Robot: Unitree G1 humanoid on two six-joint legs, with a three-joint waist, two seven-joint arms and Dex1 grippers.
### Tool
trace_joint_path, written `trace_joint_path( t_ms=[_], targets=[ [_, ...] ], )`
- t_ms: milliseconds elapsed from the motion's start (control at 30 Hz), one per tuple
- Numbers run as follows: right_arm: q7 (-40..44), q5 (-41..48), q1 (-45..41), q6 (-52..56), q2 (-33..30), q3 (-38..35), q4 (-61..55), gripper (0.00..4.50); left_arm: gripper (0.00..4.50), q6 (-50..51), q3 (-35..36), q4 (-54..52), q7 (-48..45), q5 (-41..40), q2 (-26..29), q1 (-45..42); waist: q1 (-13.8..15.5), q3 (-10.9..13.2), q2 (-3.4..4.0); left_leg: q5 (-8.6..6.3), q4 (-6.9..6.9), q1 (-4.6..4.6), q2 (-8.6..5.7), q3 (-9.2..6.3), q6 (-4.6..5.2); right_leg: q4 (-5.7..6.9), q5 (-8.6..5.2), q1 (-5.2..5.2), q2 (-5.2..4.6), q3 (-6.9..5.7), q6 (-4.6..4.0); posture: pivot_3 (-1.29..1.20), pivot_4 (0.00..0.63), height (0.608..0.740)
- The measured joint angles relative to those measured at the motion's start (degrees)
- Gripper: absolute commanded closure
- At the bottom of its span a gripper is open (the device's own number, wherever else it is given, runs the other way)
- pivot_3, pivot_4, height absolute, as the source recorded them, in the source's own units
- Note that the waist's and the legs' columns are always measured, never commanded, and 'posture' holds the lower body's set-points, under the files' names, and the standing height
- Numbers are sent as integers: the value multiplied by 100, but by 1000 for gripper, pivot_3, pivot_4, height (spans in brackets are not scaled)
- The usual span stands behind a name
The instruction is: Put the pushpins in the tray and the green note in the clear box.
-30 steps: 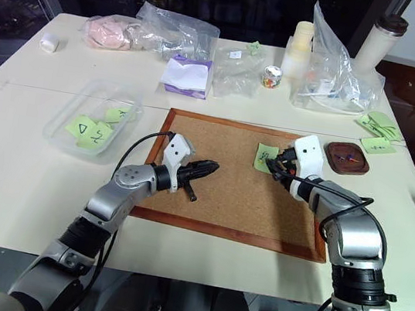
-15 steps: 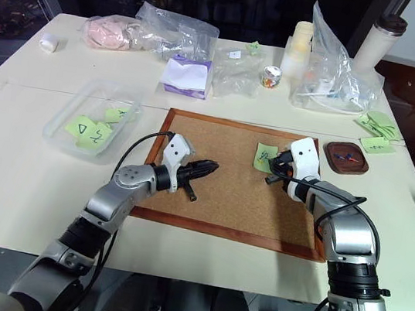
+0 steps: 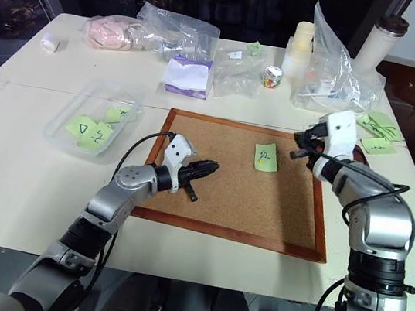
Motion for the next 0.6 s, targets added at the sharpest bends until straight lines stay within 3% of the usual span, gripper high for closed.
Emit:
trace_joint_path(
  t_ms=[200,500,600],
  targets=[
    [-714,-438,-151,-469,-123,-485,1206,4426,4500,-23,-16,32,-40,36,-4,-28,6,0,0,0,-1,0,-3,2,0,0,0,-1,-2,0,0,0,150,740],
    [-1263,-685,-302,-736,-106,-601,2342,4426,4500,-64,-12,54,-37,61,-5,-25,1,-2,4,1,-1,2,-3,4,-1,1,0,1,-2,1,0,0,150,740],
    [-1293,-679,-326,-843,-98,-603,2496,3612,4500,-93,-12,52,-37,63,-1,-16,0,-2,4,1,0,2,-3,3,-1,1,0,2,-2,1,0,0,150,740]
  ],
)
